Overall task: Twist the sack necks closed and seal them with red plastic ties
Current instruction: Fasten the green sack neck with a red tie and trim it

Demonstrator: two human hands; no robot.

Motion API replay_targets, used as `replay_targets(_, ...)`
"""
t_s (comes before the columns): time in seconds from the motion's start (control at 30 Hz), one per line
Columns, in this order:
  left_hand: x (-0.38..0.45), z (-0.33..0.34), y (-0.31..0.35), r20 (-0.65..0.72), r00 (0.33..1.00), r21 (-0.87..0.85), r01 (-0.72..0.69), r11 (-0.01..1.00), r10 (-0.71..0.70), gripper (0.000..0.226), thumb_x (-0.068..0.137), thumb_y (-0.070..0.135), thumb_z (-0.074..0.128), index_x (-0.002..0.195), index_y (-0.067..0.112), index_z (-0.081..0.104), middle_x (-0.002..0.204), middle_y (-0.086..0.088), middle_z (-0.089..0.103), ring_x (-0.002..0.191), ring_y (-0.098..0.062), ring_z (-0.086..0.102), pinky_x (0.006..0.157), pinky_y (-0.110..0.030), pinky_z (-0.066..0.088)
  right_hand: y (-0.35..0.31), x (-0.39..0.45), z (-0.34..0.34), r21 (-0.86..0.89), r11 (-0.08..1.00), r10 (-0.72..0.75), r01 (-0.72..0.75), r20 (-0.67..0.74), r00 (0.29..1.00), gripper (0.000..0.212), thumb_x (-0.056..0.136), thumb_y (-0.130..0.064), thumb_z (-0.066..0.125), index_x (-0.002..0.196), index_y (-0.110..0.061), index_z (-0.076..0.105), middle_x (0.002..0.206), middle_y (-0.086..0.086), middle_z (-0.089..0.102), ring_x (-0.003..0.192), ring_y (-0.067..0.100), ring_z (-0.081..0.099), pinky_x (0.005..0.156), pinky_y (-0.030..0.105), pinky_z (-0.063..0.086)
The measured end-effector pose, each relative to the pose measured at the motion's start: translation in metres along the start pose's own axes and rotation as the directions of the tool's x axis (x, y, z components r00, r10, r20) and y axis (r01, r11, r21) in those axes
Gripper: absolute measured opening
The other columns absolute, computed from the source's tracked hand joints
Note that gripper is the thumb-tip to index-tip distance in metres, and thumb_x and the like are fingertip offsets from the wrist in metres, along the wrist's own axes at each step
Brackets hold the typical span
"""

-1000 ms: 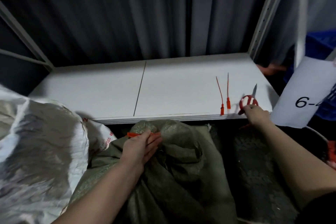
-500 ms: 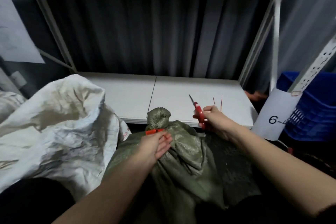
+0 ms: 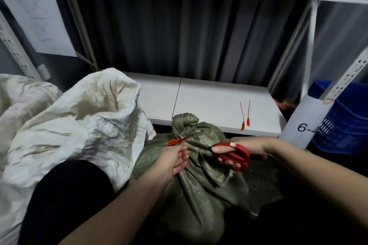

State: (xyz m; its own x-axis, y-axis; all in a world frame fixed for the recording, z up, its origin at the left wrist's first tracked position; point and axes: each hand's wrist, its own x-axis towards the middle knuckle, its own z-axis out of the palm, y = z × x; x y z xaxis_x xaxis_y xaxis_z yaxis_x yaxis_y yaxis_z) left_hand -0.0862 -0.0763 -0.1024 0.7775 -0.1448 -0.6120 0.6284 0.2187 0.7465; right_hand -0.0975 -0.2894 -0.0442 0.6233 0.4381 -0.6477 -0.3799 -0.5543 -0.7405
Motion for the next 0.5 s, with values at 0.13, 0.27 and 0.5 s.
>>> replay_targets(0.13, -0.003, -0.006, -0.002, 0.007, 0.999, 0.047, -0.038, 0.998, 0.038, 0.016, 0.095, 0.017, 0.053, 0.082, 0.015, 0.063, 0.068, 0.004, 0.062, 0.054, -0.004, 0.058, 0.041, -0.015, 0.046, -0.003, 0.011, 0.005, -0.056, 0.995, 0.077, -0.077, -0.012, 0.997, 0.022, 0.090, -0.026, 0.063, 0.082, -0.006, 0.058, 0.069, 0.001, 0.063, 0.061, 0.013, 0.066, 0.062, 0.028, 0.057)
replay_targets(0.27, -0.006, -0.010, -0.004, 0.008, 0.998, 0.079, -0.061, 0.995, 0.061, 0.017, 0.097, 0.015, 0.048, 0.085, 0.013, 0.060, 0.068, 0.002, 0.060, 0.055, -0.006, 0.056, 0.041, -0.014, 0.046, -0.014, 0.016, 0.003, -0.075, 0.990, 0.115, -0.115, -0.015, 0.993, 0.016, 0.092, -0.012, 0.057, 0.077, -0.006, 0.060, 0.061, -0.002, 0.061, 0.046, 0.009, 0.059, 0.049, 0.022, 0.053)
replay_targets(0.5, -0.008, -0.017, -0.008, 0.030, 0.998, 0.108, -0.066, 0.992, 0.064, 0.017, 0.095, 0.013, 0.051, 0.081, 0.013, 0.060, 0.066, 0.000, 0.058, 0.043, -0.003, 0.054, 0.041, -0.013, 0.044, -0.020, -0.005, -0.024, -0.024, 0.992, 0.124, -0.122, 0.149, 0.981, 0.041, 0.089, -0.050, 0.056, 0.082, -0.009, 0.057, 0.068, 0.004, 0.049, 0.051, 0.012, 0.047, 0.049, 0.017, 0.043)
